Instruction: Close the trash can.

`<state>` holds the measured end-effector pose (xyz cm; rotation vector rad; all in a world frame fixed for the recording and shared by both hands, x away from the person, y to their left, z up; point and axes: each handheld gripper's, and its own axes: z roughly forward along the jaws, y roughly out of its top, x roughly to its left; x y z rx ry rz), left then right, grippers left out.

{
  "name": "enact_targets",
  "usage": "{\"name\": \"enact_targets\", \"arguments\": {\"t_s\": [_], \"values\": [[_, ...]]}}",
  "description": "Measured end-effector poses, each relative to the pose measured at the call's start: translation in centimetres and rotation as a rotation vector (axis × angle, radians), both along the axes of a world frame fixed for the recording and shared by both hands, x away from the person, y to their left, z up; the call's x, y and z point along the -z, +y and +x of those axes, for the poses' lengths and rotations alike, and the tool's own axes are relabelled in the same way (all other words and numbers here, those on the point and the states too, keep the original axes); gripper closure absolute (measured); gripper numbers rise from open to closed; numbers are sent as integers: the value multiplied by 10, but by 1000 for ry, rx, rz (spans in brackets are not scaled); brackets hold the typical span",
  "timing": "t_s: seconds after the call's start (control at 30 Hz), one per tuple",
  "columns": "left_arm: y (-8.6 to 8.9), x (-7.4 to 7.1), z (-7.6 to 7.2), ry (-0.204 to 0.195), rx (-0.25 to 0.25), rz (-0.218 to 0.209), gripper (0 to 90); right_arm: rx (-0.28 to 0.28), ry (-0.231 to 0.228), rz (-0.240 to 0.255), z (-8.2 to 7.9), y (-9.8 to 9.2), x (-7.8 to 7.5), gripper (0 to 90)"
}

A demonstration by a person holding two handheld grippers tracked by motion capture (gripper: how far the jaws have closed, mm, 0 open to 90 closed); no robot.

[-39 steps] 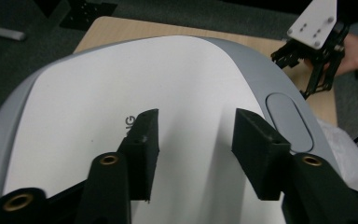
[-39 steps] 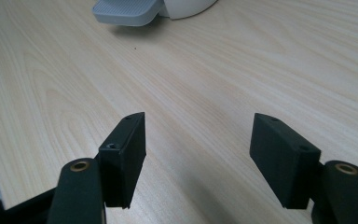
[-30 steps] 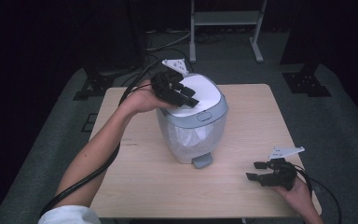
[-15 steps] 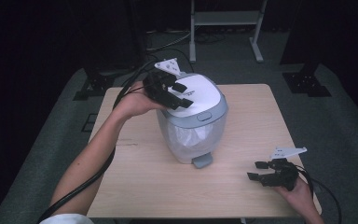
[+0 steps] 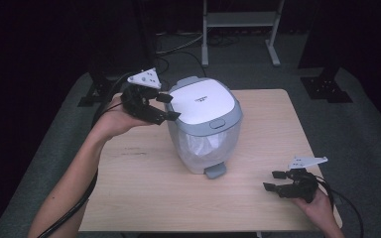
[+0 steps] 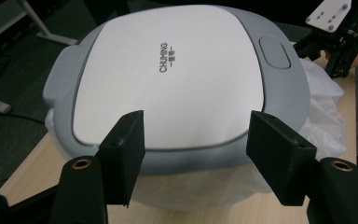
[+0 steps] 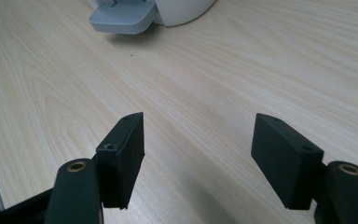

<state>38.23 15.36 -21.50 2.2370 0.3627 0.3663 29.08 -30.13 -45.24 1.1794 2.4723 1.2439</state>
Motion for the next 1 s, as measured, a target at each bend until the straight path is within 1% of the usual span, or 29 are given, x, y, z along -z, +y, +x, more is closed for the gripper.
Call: {"name": "enact_targets", "arguments": {"t_s": [0.03,0.1,0.13,0.23,0.3,0.37,0.4,0.5,0.57,0.6,0.67,0.7,0.77,0.83,0.87,1.0], "values": [[2,1,-2,2,-7,-11,353,0,-1,0,0,0,0,335],[5,1,-3,0,-13,-10,339,0,0,-1,0,0,0,334],[11,2,-5,1,-25,-24,337,0,4,1,1,1,0,334],[16,4,-7,0,-34,-26,336,-4,1,-1,1,1,1,334],[22,8,-11,4,-46,-32,329,-5,1,-2,1,2,1,334],[24,10,-12,3,-51,-33,321,-5,2,-2,1,1,1,334],[29,14,-14,5,-60,-39,321,-3,1,-1,1,1,1,334],[36,20,-17,3,-76,-59,311,1,1,0,0,0,0,334],[38,21,-18,0,-81,-62,300,0,-2,0,0,0,0,334],[44,25,-21,0,-87,-76,298,2,-1,0,0,-1,0,334],[49,31,-23,4,-99,-94,287,3,-1,1,0,-1,0,334],[49,31,-23,4,-99,-94,282,5,1,3,0,-1,0,334],[54,38,-25,1,-115,-98,275,4,2,3,0,-1,0,334],[58,43,-27,1,-121,-115,272,4,1,3,0,-1,1,334],[62,49,-30,3,-133,-126,264,4,2,3,0,-1,1,333],[68,62,-35,15,-149,-121,252,8,-3,5,0,-1,0,333]]}}
